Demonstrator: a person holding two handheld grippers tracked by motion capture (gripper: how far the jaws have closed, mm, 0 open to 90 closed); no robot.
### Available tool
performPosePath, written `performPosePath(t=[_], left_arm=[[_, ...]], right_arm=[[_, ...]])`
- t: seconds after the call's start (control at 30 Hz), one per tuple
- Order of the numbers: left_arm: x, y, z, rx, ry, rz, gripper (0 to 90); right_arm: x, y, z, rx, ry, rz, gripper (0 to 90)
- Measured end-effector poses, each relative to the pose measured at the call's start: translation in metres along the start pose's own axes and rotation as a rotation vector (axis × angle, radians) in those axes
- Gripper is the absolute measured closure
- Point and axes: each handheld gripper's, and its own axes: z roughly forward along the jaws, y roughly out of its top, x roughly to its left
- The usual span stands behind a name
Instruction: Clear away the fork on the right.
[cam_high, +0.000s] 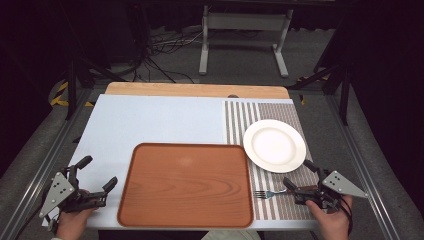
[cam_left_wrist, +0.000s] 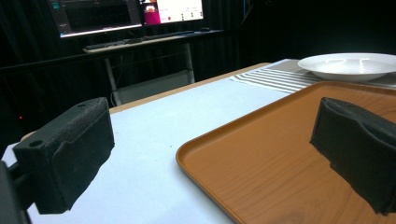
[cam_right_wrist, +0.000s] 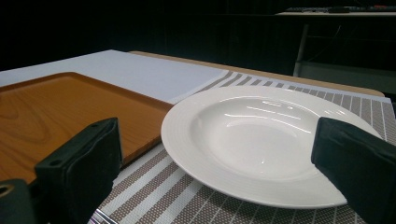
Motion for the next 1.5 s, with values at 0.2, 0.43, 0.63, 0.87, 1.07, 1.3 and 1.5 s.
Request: performPosePath(t=[0.2, 0.43, 0.63, 0.87, 1.07, 1.3, 1.5], left_arm=[[-0.001, 0.000, 0.000, 0.000, -0.009, -0.004, 0.3], [-0.001, 0.000, 0.000, -0.003, -0.010, -0.007, 0.3], [-0.001, 0.000, -0.001, -0.002, -0.012, -0.005, 0.3], [-0.001, 0.001, -0.001, -0.002, -0.015, -0.004, 0.3], [-0.001, 0.001, 0.000, -0.001, -0.015, 0.000, 0.3], [-0.002, 0.001, -0.001, -0.008, -0.012, 0.001, 0.3], [-0.001, 0.001, -0.001, -0.008, -0.015, -0.001, 0.3]], right_arm=[[-0.002, -0.002, -0.002, -0.002, 0.002, 0.016, 3.0], [-0.003, -0.002, -0.002, -0.001, 0.004, 0.015, 3.0], [-0.002, -0.001, -0.003, -0.010, 0.001, 0.015, 3.0], [-0.003, 0.000, -0.003, -0.014, 0.000, 0.014, 2.9], [-0.003, 0.004, -0.001, -0.021, 0.014, 0.012, 1.8], [-0.004, 0.018, 0.004, -0.045, 0.025, 0.030, 1.7], [-0.005, 0.031, 0.015, -0.042, 0.052, 0.049, 1.6]])
